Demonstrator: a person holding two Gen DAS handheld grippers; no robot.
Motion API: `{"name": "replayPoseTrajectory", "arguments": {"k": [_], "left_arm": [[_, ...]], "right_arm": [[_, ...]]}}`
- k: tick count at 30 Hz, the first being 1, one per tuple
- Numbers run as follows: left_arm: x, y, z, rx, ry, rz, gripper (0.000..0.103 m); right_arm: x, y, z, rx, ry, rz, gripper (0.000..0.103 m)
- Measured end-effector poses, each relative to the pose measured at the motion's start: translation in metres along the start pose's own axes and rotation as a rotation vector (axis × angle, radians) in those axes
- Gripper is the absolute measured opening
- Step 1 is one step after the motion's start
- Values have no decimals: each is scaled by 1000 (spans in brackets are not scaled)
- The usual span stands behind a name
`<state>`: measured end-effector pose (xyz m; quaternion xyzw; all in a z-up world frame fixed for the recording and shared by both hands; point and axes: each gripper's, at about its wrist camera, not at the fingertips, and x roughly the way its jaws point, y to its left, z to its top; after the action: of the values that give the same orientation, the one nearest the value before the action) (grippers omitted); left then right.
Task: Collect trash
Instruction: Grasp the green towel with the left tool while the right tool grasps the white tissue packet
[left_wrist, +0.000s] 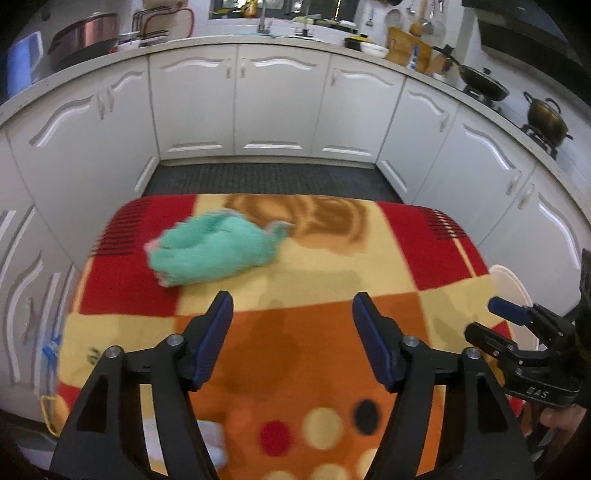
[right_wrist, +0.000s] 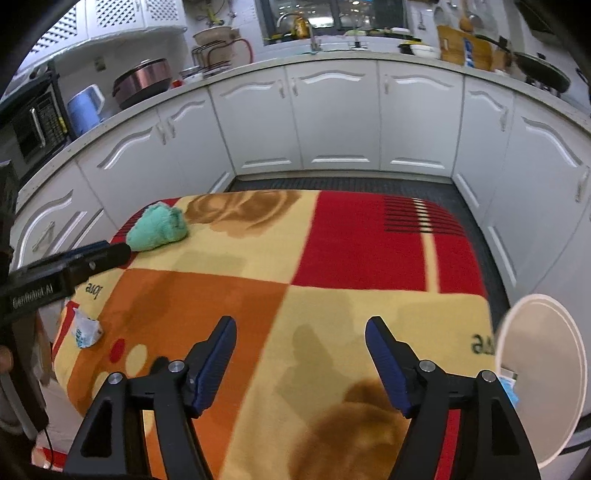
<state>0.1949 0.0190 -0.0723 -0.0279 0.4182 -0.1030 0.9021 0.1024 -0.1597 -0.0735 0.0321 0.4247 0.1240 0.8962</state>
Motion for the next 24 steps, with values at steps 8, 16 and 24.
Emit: {"name": "replayPoseTrajectory", "arguments": {"k": [8, 16, 24], "left_arm": [[21, 46, 23, 38, 32, -35, 73], [60, 47, 36, 215, 58, -50, 73], [110, 50, 29, 289, 168, 6, 72]], "right_arm": [[20, 34, 1, -55, 48, 60, 71], [34, 45, -1, -60, 92, 86, 72], [40, 57, 2, -72, 107, 113, 72]]}}
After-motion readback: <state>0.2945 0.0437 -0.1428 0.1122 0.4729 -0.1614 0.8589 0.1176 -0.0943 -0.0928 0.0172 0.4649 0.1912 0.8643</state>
